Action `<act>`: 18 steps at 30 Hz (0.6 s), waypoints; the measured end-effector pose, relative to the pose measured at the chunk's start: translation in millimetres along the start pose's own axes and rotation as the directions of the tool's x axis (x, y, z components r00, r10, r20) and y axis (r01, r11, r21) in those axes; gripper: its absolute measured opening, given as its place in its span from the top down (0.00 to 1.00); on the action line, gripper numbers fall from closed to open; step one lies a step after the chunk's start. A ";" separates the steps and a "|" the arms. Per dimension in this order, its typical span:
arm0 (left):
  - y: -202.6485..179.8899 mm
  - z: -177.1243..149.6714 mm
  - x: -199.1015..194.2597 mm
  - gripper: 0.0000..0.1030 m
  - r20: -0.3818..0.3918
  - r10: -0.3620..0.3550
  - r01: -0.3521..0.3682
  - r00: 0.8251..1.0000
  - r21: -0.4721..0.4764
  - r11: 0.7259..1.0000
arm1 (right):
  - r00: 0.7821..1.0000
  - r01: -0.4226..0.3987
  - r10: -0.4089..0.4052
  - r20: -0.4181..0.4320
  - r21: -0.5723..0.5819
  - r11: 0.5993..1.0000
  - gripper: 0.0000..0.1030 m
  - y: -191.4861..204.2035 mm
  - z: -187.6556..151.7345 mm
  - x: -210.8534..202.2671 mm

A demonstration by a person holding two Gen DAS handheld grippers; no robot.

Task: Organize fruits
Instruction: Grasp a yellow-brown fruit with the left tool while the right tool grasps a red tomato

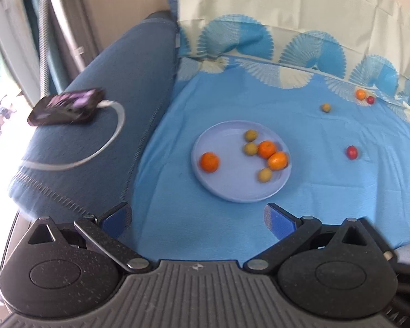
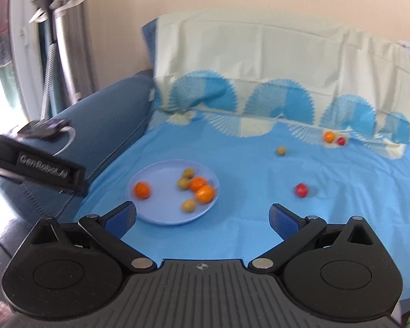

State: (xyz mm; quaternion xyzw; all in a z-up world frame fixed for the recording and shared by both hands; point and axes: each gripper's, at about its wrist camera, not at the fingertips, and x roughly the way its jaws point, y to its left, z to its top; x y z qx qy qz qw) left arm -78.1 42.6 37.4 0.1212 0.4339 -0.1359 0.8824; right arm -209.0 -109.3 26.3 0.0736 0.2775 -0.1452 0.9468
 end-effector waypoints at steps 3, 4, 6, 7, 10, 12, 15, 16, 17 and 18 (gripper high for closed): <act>-28.6 22.3 9.4 0.00 0.013 -0.023 0.023 1.000 0.037 0.999 | 0.994 0.097 -0.097 0.045 0.014 0.995 0.01 -33.1 8.4 6.6; -40.7 31.0 14.1 0.00 0.015 -0.033 0.032 0.999 0.055 0.998 | 0.989 0.135 -0.136 0.062 0.018 0.991 0.01 -47.0 11.8 9.7; -69.0 50.9 25.2 0.00 0.022 -0.055 0.053 0.998 0.089 0.995 | 0.969 0.223 -0.225 0.099 0.029 0.974 0.01 -78.6 20.3 16.3; -84.0 61.5 31.5 0.00 0.028 -0.068 0.065 0.997 0.103 0.993 | 0.958 0.263 -0.266 0.107 0.043 0.964 0.01 -97.4 26.0 21.5; -129.0 95.3 57.5 0.00 0.032 -0.108 0.103 0.994 0.119 0.987 | 0.933 0.330 -0.342 0.107 0.120 0.936 0.01 -159.5 47.8 44.9; -159.7 116.7 80.6 0.00 0.028 -0.138 0.134 0.990 0.110 0.985 | 0.919 0.364 -0.382 0.099 0.158 0.918 0.01 -201.3 60.3 68.9; -206.2 140.3 126.6 0.00 0.044 -0.151 0.146 0.988 0.108 0.983 | 0.903 0.407 -0.423 0.078 0.162 0.899 0.01 -257.6 71.6 122.6; -221.4 147.6 145.1 0.00 0.041 -0.150 0.145 0.988 0.110 0.983 | 0.899 0.420 -0.434 0.065 0.155 0.894 0.01 -274.7 73.8 143.9; -236.5 155.0 167.0 0.00 0.035 -0.145 0.140 0.989 0.109 0.984 | 0.898 0.425 -0.437 0.052 0.150 0.893 0.01 -291.1 75.7 167.3; -248.9 160.7 186.5 0.00 0.031 -0.128 0.124 0.991 0.102 0.987 | 0.898 0.429 -0.438 0.036 0.146 0.891 0.01 -306.8 77.5 191.6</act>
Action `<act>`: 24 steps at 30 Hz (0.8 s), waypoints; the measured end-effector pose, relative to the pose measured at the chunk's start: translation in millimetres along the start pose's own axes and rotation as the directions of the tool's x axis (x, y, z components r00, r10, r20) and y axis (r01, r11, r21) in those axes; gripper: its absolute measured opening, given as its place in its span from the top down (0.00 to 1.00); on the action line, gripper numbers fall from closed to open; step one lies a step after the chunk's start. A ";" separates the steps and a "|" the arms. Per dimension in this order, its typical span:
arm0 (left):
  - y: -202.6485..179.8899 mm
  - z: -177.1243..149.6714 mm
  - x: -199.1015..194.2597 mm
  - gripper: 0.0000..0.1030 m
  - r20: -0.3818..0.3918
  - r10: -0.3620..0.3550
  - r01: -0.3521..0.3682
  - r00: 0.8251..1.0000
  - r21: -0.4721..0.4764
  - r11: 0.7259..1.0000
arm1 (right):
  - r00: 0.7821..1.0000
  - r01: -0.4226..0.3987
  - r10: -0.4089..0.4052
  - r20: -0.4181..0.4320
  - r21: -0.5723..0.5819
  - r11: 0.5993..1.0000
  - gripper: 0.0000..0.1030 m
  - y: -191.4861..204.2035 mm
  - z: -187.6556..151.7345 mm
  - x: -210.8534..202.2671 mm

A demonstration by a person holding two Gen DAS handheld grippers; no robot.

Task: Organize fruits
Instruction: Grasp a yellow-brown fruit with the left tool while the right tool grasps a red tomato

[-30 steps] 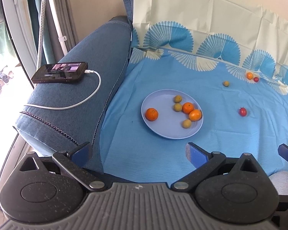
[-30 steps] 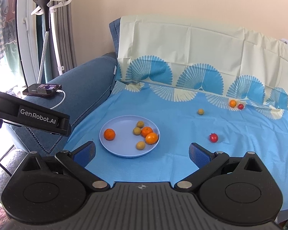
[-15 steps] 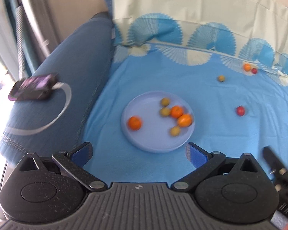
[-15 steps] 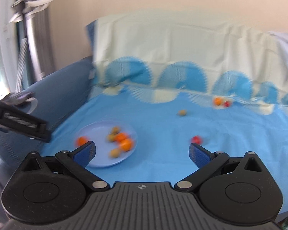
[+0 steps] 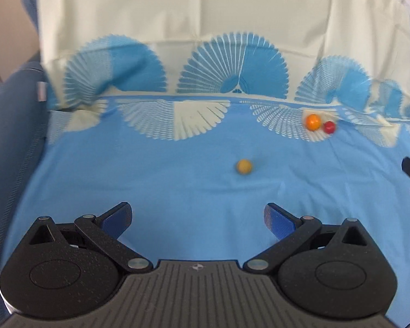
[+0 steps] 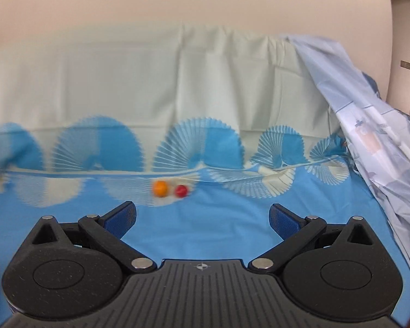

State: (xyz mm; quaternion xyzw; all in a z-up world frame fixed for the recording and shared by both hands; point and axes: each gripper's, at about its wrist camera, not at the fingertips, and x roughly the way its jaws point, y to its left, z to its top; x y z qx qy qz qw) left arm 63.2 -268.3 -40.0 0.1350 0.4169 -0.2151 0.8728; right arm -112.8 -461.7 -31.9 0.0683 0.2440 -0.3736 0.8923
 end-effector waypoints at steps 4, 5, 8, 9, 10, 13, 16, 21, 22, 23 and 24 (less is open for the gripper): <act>-24.2 21.5 74.2 0.00 0.012 0.072 -0.072 0.997 -0.025 0.997 | 0.996 -0.041 0.039 -0.076 -0.024 0.999 0.01 -0.9 1.8 115.4; -28.4 26.6 91.2 0.00 0.002 0.078 -0.078 0.997 -0.030 0.997 | 0.995 -0.045 0.043 -0.093 -0.028 0.999 0.01 0.7 0.7 142.0; -36.6 36.3 133.2 0.00 -0.037 0.048 -0.049 0.998 -0.036 0.998 | 0.993 -0.045 0.040 -0.111 -0.047 0.998 0.01 9.9 -4.0 204.8; -39.6 36.0 144.3 0.00 -0.042 0.029 -0.030 0.999 -0.028 0.999 | 0.993 -0.048 0.041 -0.115 -0.061 0.997 0.01 13.8 -6.9 221.0; -43.2 35.1 153.6 0.00 -0.048 0.013 -0.013 0.999 -0.011 1.000 | 0.990 -0.052 0.042 -0.133 -0.076 0.996 0.01 16.7 -9.5 238.9; -53.0 29.1 177.9 0.00 -0.080 0.017 -0.012 0.997 0.060 0.998 | 0.978 -0.105 0.091 -0.188 -0.065 0.992 0.01 21.4 -16.3 278.8; -50.5 23.4 187.3 0.00 -0.075 -0.006 0.009 0.997 0.038 0.999 | 0.980 -0.120 0.112 -0.162 -0.037 0.992 0.01 27.1 -17.5 296.9; -42.1 22.2 178.1 0.24 -0.049 -0.074 0.075 0.996 0.031 0.997 | 0.979 -0.170 0.167 -0.120 -0.018 0.985 0.49 33.3 -16.8 296.7; -43.8 22.7 173.6 0.56 -0.030 -0.092 0.094 0.995 0.055 0.994 | 0.976 -0.183 0.179 -0.121 -0.022 0.983 0.66 33.3 -15.8 290.5; -44.5 22.2 169.0 0.73 -0.026 -0.116 0.118 0.993 0.079 0.990 | 0.975 -0.182 0.179 -0.132 -0.012 0.983 0.70 33.5 -14.6 286.4; -44.0 21.3 165.2 0.72 -0.031 -0.131 0.133 0.991 0.079 0.988 | 0.972 -0.190 0.191 -0.140 0.016 0.982 0.70 31.0 -14.9 281.8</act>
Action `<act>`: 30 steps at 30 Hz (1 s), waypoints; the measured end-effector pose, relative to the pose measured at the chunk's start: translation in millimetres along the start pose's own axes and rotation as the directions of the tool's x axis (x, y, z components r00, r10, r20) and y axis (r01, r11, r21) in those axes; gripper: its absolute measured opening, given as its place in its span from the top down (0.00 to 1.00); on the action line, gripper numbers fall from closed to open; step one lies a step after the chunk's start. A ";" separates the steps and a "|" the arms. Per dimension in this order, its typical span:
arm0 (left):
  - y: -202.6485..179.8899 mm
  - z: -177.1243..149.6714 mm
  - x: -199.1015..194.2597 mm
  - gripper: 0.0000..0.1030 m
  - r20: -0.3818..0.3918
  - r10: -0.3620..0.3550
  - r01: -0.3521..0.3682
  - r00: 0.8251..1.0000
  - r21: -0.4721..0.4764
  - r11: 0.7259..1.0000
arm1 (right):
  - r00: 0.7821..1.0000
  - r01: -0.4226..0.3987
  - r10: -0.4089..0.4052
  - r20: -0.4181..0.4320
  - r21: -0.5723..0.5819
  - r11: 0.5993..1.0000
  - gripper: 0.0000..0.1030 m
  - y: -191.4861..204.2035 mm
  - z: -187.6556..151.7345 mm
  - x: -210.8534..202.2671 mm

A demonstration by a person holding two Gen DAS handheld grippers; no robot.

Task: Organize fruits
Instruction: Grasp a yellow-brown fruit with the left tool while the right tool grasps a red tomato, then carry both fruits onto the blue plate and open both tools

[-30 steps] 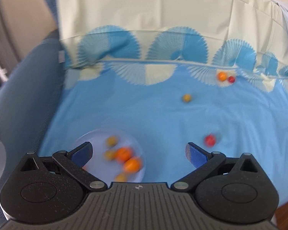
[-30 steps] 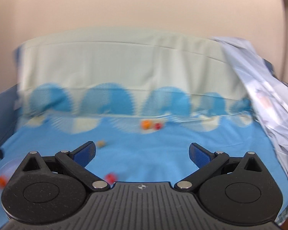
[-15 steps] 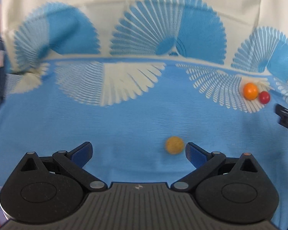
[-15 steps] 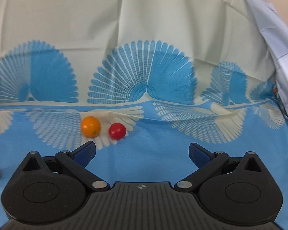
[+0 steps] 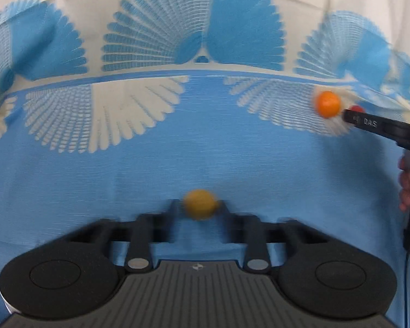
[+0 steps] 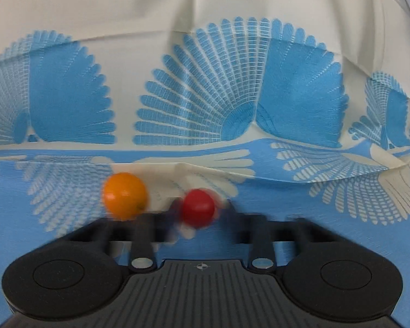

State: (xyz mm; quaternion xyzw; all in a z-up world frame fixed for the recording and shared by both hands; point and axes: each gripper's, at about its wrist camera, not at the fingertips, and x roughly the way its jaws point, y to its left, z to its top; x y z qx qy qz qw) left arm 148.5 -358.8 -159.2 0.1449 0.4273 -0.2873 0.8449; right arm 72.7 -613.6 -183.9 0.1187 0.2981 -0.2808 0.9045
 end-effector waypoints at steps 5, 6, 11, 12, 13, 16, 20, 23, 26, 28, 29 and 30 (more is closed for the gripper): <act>-0.7 -12.3 -30.4 0.72 0.031 -0.007 0.006 0.999 0.025 1.000 | 1.000 -0.009 0.009 0.006 0.079 0.997 0.70 -5.9 -11.0 -48.8; 1.1 -15.2 -41.4 0.72 0.033 -0.016 0.015 0.999 0.019 1.000 | 1.000 -0.014 0.012 0.016 0.081 0.997 0.70 -6.3 -12.0 -65.1; 17.2 -37.9 -128.9 0.72 0.058 -0.063 0.064 0.996 -0.020 0.998 | 0.994 -0.021 0.011 0.107 0.093 0.995 0.70 4.1 -17.7 -174.1; 20.9 -43.5 -149.9 0.72 0.066 -0.071 0.073 0.995 -0.023 0.997 | 0.992 -0.023 0.010 0.128 0.099 0.995 0.70 9.7 -18.8 -199.2; 26.4 -50.4 -173.7 0.72 0.081 -0.075 0.077 0.994 -0.019 0.997 | 0.989 -0.026 0.011 0.149 0.098 0.995 0.70 17.4 -20.4 -224.6; 39.9 -71.3 -240.7 0.72 0.120 -0.087 0.086 0.989 0.009 0.996 | 0.977 -0.064 0.047 0.206 0.076 0.995 0.70 44.3 -28.8 -301.3; 64.5 -112.9 -322.1 0.72 0.142 -0.086 0.086 0.986 0.007 0.996 | 0.962 -0.136 0.121 0.243 0.046 0.990 0.70 89.0 -49.3 -390.0; 85.5 -147.0 -371.2 0.72 0.147 -0.063 0.066 0.987 -0.020 0.998 | 0.952 -0.223 0.215 0.220 0.013 0.975 0.70 123.1 -69.8 -443.2; 109.1 -178.8 -410.6 0.72 0.160 -0.021 0.031 0.987 -0.064 0.997 | 0.938 -0.290 0.289 0.191 -0.021 0.957 0.69 156.0 -91.8 -486.7; 124.5 -196.2 -429.4 0.72 0.161 0.007 0.008 0.987 -0.090 0.996 | 0.929 -0.328 0.330 0.169 -0.037 0.944 0.69 175.6 -105.7 -510.8; 134.0 -206.8 -440.4 0.72 0.166 0.020 -0.002 0.986 -0.106 0.994 | 0.925 -0.341 0.344 0.161 -0.048 0.939 0.69 185.1 -112.5 -522.0; 141.1 -215.3 -448.7 0.72 0.170 0.033 -0.013 0.985 -0.118 0.993 | 0.922 -0.350 0.355 0.153 -0.058 0.935 0.69 194.6 -119.4 -533.2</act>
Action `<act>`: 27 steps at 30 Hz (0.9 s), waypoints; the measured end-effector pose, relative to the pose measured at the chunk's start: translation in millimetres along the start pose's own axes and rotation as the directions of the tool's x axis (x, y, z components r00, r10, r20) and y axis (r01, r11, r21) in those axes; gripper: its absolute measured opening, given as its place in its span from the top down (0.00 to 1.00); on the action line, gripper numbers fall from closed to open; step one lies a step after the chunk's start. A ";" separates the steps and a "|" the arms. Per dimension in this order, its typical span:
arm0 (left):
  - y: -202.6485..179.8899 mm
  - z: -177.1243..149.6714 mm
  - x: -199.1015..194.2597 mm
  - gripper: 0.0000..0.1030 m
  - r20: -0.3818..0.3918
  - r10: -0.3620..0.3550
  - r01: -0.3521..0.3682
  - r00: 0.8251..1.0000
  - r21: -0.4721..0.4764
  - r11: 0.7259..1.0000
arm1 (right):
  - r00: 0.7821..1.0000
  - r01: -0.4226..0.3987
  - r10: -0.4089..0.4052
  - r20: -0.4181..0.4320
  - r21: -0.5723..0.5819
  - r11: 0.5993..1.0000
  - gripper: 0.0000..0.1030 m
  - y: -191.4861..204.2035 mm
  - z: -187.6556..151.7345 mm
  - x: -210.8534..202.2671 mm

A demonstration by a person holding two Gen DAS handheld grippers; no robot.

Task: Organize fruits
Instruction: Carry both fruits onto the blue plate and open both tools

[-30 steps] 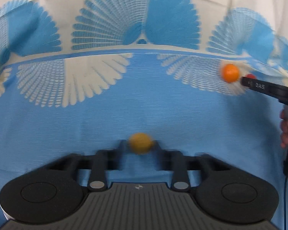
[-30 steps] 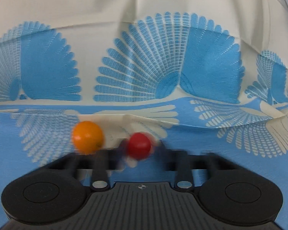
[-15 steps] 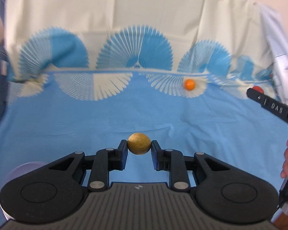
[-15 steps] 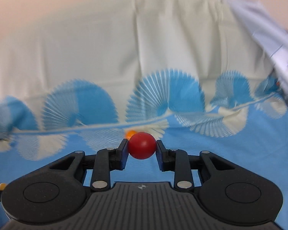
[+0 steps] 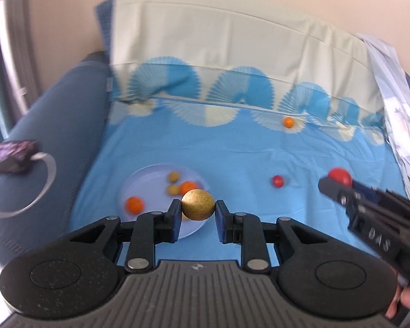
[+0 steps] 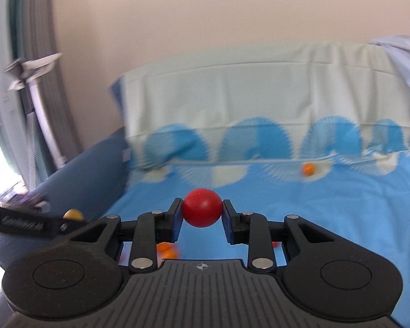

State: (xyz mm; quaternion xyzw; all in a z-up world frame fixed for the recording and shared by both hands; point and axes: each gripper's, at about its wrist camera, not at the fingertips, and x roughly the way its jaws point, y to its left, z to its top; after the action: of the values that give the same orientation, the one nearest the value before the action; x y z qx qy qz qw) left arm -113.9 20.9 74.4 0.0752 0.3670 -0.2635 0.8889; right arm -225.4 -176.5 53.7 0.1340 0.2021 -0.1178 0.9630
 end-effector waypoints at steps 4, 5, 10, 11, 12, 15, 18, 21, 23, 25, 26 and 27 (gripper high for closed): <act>28.4 -22.3 -27.6 0.72 0.025 0.045 -0.044 0.999 -0.033 0.998 | 0.997 -0.053 0.051 -0.053 -0.040 0.998 0.69 39.5 -15.9 -20.0; 34.6 -27.8 -32.8 0.72 0.027 0.054 -0.053 0.998 -0.041 0.998 | 0.995 -0.065 0.062 -0.072 -0.036 0.997 0.69 46.5 -19.5 -23.2; 55.6 -41.5 -51.9 0.72 0.035 0.051 -0.048 0.998 -0.086 0.995 | 0.988 -0.098 0.088 -0.124 -0.080 0.992 0.69 81.4 -36.2 -39.1; 58.5 -43.0 -55.2 0.72 0.042 0.048 -0.044 0.998 -0.091 0.995 | 0.988 -0.103 0.090 -0.128 -0.098 0.990 0.69 87.6 -38.2 -42.7; 60.9 -44.3 -58.6 0.72 0.050 0.045 -0.040 0.998 -0.096 0.995 | 0.987 -0.105 0.090 -0.130 -0.116 0.988 0.69 93.0 -39.6 -45.2; 65.4 -47.3 -65.6 0.72 0.067 0.040 -0.032 0.997 -0.114 0.993 | 0.987 -0.109 0.089 -0.136 -0.151 0.982 0.69 105.2 -39.8 -49.0; 70.5 -51.0 -69.9 0.72 0.076 0.039 -0.029 0.996 -0.131 0.991 | 0.987 -0.111 0.088 -0.132 -0.173 0.979 0.69 110.8 -37.6 -50.9; 74.2 -52.5 -70.7 0.72 0.075 0.040 -0.030 0.996 -0.136 0.990 | 0.986 -0.110 0.083 -0.145 -0.184 0.977 0.69 114.1 -37.0 -48.4; 76.9 -53.1 -70.3 0.72 0.074 0.044 -0.033 0.996 -0.143 0.989 | 0.986 -0.110 0.082 -0.148 -0.189 0.976 0.69 115.4 -37.7 -47.0; 78.9 -52.2 -68.4 0.72 0.073 0.046 -0.034 0.996 -0.147 0.989 | 0.985 -0.110 0.081 -0.152 -0.193 0.975 0.69 116.6 -38.1 -45.5; 77.3 -51.7 -67.2 0.72 0.073 0.047 -0.036 0.996 -0.147 0.988 | 0.985 -0.111 0.081 -0.154 -0.194 0.975 0.69 116.9 -38.4 -44.6; 77.7 -51.2 -65.8 0.72 0.071 0.047 -0.036 0.996 -0.147 0.989 | 0.984 -0.113 0.083 -0.156 -0.197 0.974 0.69 116.6 -39.1 -44.2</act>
State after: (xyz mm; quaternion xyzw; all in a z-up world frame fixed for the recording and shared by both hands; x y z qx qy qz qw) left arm -143.5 130.9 78.5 0.0081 0.3503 -0.2202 0.9104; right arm -246.0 -47.7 62.3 0.0524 0.2768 -0.0384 0.9587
